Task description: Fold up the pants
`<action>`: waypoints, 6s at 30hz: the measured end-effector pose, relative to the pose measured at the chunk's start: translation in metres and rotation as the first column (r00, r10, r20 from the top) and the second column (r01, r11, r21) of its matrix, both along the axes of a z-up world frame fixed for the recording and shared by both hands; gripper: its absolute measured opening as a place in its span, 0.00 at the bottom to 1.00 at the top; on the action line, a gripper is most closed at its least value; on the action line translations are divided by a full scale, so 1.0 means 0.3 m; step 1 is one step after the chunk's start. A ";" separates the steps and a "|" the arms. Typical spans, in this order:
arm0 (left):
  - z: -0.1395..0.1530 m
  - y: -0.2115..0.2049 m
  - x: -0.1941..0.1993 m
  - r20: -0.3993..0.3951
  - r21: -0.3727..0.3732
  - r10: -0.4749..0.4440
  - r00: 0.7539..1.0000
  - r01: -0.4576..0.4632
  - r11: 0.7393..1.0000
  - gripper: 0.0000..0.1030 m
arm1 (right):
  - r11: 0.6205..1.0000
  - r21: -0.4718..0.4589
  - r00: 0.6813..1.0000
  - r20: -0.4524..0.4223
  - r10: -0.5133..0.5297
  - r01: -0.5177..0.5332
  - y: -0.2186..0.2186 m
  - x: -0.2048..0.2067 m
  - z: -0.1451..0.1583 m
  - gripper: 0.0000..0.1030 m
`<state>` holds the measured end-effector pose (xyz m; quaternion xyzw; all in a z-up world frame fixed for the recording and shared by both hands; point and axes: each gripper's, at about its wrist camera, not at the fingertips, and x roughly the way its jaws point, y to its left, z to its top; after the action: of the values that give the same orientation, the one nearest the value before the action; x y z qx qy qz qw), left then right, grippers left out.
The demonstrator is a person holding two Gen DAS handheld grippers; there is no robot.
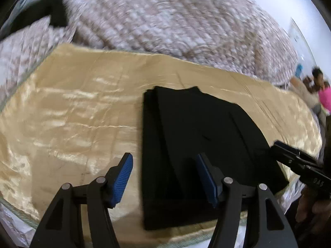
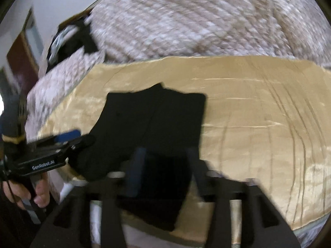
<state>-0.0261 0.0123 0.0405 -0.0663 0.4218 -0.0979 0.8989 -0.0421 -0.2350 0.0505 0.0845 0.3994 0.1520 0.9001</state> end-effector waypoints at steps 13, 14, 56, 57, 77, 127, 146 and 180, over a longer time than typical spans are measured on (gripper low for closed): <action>-0.058 0.015 0.151 -0.095 -0.191 -0.047 0.994 0.028 0.981 0.68 | 0.957 0.282 0.985 -0.173 -0.011 0.061 -0.097 0.140 -0.089 0.60; -0.061 0.018 0.165 -0.097 -0.208 -0.049 0.994 0.028 0.978 0.68 | 0.954 0.295 0.984 -0.179 0.001 0.053 -0.092 0.151 -0.095 0.57; -0.078 0.082 0.536 -0.122 -0.142 0.001 0.992 -0.019 0.990 0.39 | 0.980 0.197 0.976 -0.213 0.046 -0.003 -0.002 0.599 -0.092 0.29; -0.075 0.093 0.532 -0.122 -0.141 0.008 0.992 -0.026 0.990 0.39 | 0.980 0.197 0.976 -0.213 0.033 0.010 -0.018 0.594 -0.094 0.32; 0.013 -0.044 0.189 0.009 0.054 -0.033 0.999 0.033 0.998 0.38 | 0.977 -0.168 0.991 -0.022 0.130 -0.132 0.156 0.281 -0.050 0.24; -0.065 -0.050 0.034 -0.049 0.166 0.018 0.999 -0.009 0.986 0.59 | 0.973 -0.210 0.994 -0.063 0.086 -0.098 0.123 0.093 -0.095 0.51; -0.067 -0.057 0.035 -0.050 0.176 0.010 0.999 -0.002 0.984 0.65 | 0.973 -0.211 0.994 -0.062 0.085 -0.097 0.128 0.093 -0.093 0.54; -0.068 -0.048 0.045 -0.064 0.207 0.023 0.998 -0.009 0.978 0.66 | 0.974 -0.217 0.996 -0.062 0.059 -0.072 0.117 0.103 -0.093 0.54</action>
<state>-0.0126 -0.0022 0.0202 0.0209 0.4588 -0.0440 0.8872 -0.0111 -0.2000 0.0227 -0.0243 0.4410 0.1342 0.8871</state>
